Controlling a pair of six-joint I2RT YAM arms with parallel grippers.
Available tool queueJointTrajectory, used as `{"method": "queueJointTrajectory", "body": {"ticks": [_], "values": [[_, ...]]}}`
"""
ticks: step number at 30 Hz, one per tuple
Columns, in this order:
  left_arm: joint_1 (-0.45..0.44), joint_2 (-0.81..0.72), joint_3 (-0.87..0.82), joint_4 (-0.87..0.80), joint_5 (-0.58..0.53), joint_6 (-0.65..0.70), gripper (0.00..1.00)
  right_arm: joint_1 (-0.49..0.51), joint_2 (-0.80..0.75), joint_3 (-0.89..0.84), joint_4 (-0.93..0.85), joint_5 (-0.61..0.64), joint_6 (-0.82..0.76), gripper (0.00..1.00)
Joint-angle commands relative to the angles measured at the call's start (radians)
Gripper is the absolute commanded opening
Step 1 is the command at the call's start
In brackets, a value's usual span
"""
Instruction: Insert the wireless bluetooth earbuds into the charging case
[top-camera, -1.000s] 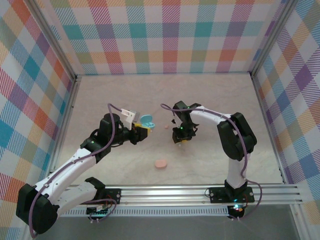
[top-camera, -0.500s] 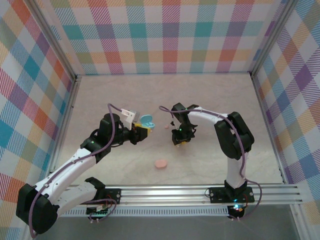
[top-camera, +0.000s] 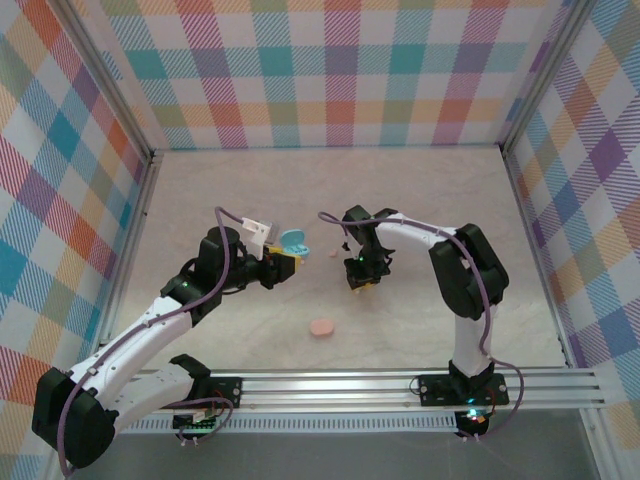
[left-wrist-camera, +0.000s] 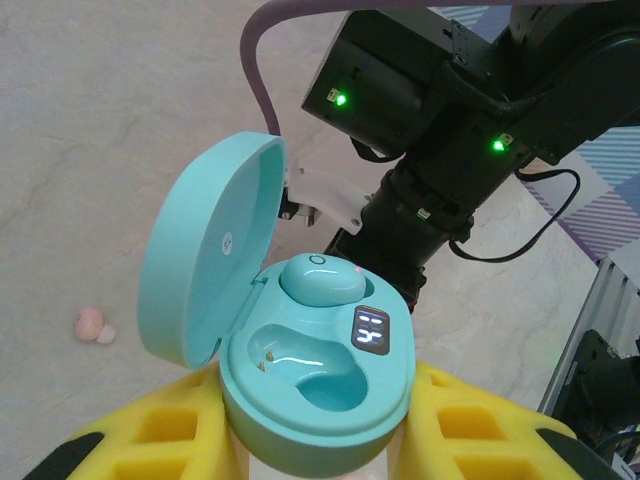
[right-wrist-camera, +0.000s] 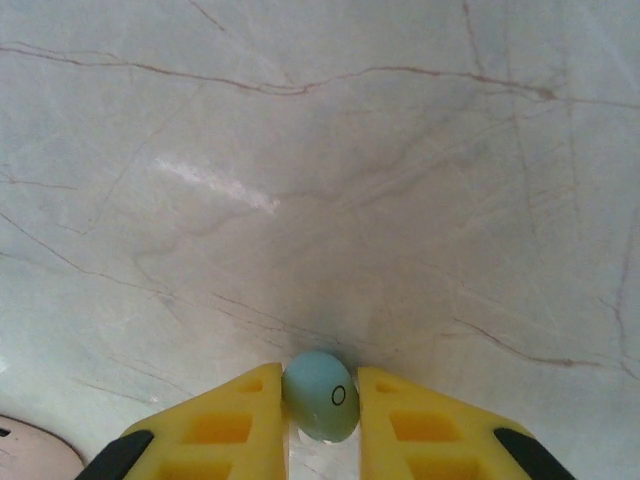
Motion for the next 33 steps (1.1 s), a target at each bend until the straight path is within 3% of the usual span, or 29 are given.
{"method": "queueJointTrajectory", "body": {"ticks": [1, 12, 24, 33], "values": [[0.007, -0.021, 0.004, 0.041, 0.005, -0.025, 0.0, 0.001, -0.074, 0.012, -0.041, 0.021, 0.014, 0.21], [0.007, -0.021, 0.009, 0.09, 0.028, -0.032, 0.0, 0.0, -0.251, 0.098, -0.18, 0.061, 0.038, 0.21], [0.004, 0.097, 0.075, 0.182, 0.136, -0.013, 0.0, 0.005, -0.42, 0.335, -0.339, 0.032, 0.087, 0.22], [-0.01, 0.164, 0.07, 0.354, 0.244, -0.029, 0.0, 0.097, -0.432, 0.488, -0.337, 0.061, 0.115, 0.21]]}}
